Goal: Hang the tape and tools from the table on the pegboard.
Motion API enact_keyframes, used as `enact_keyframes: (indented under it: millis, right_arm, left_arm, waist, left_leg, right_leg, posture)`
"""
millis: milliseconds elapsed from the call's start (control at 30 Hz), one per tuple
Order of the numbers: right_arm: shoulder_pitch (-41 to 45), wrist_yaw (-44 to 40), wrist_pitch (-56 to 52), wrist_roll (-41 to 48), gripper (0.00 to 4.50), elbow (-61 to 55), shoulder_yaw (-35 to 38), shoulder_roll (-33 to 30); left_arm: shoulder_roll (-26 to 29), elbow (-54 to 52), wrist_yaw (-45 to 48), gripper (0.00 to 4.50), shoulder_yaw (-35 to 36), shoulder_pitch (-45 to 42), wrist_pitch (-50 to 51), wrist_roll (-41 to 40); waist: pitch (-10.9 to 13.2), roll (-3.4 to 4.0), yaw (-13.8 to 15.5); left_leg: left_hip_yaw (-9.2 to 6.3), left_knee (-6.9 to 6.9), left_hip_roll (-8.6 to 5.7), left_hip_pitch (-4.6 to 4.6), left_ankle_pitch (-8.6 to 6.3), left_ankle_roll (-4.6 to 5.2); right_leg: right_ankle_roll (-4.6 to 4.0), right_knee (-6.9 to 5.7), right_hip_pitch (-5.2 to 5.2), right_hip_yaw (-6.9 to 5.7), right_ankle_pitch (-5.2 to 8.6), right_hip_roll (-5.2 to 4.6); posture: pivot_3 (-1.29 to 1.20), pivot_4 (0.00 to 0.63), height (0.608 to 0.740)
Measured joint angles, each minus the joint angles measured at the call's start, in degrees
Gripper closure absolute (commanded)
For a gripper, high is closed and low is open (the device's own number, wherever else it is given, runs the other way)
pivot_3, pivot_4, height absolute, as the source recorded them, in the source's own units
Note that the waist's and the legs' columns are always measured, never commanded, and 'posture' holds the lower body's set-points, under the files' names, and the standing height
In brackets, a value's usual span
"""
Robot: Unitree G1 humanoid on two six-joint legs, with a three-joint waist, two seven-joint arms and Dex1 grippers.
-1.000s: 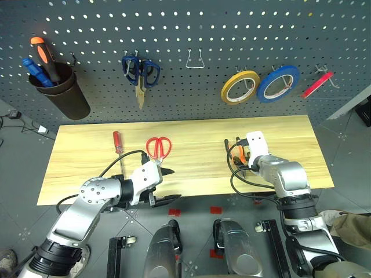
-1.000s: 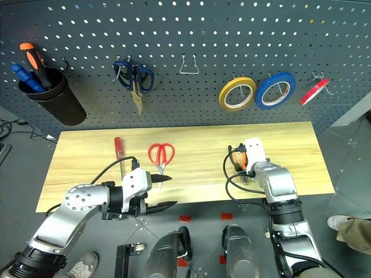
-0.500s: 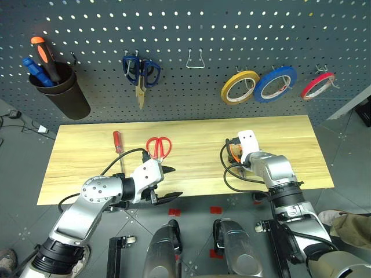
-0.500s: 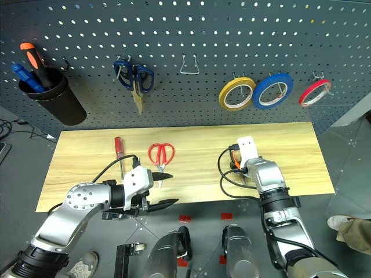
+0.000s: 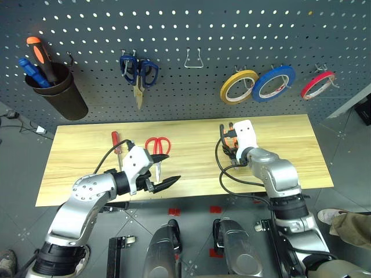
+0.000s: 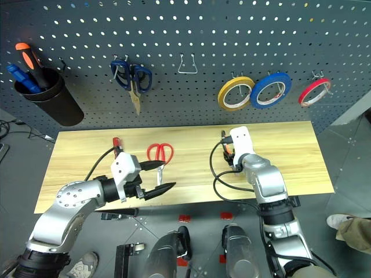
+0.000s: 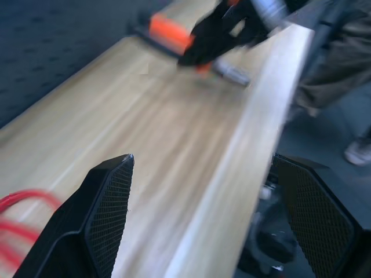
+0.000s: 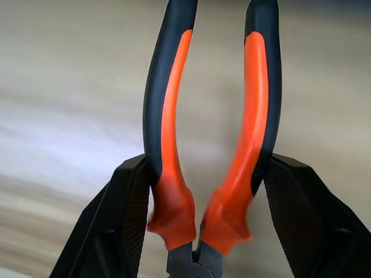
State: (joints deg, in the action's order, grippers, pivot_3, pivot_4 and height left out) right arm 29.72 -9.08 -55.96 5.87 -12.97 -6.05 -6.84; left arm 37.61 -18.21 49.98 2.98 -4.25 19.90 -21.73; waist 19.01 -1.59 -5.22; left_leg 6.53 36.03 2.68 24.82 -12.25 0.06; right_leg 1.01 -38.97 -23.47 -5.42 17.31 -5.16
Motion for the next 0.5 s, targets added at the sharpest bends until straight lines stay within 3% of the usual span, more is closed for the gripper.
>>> enact_keyframes:
  millis: [133, 267, 500]
  right_arm:
    - [-2.09, -0.38, 9.67, -1.35, 1.84, -12.23, -6.20, 0.83]
    - [0.56, 1.47, 19.85, -4.62, 1.84, -13.84, -8.73, 2.69]
    - [19.30, 9.18, 43.93, -12.41, 1.84, 7.58, -8.16, 7.55]
  left_arm:
    - [-0.72, -3.96, -2.48, 0.48, 4.78, 2.41, 1.90, -3.89]
    - [-1.26, -6.75, -4.71, 0.48, 8.12, 2.89, 5.44, -8.65]
    - [-1.39, -7.55, -10.73, 0.48, 9.90, -3.72, 11.55, -12.24]
  waist:
    - [-0.02, -0.03, 0.03]
    - [-0.12, -0.21, 0.22]
    - [-0.13, -0.22, 0.28]
  left_leg:
    - [-0.01, 0.06, -0.04, 0.01, -0.01, -0.01]
    - [-0.09, 0.19, -0.03, -0.01, 0.01, -0.02]
    - [-0.09, 0.43, 0.01, -0.01, 0.03, -0.04]
  right_leg:
    - [0.05, -0.01, 0.01, 0.02, -0.03, -0.02]
    - [0.05, -0.11, 0.06, -0.04, -0.04, -0.01]
    - [-0.05, -0.21, 0.08, -0.04, -0.13, 0.06]
  posture:
    - [-0.17, 0.298, 0.740]
    - [-0.15, 0.291, 0.740]
    - [-0.12, 0.292, 0.740]
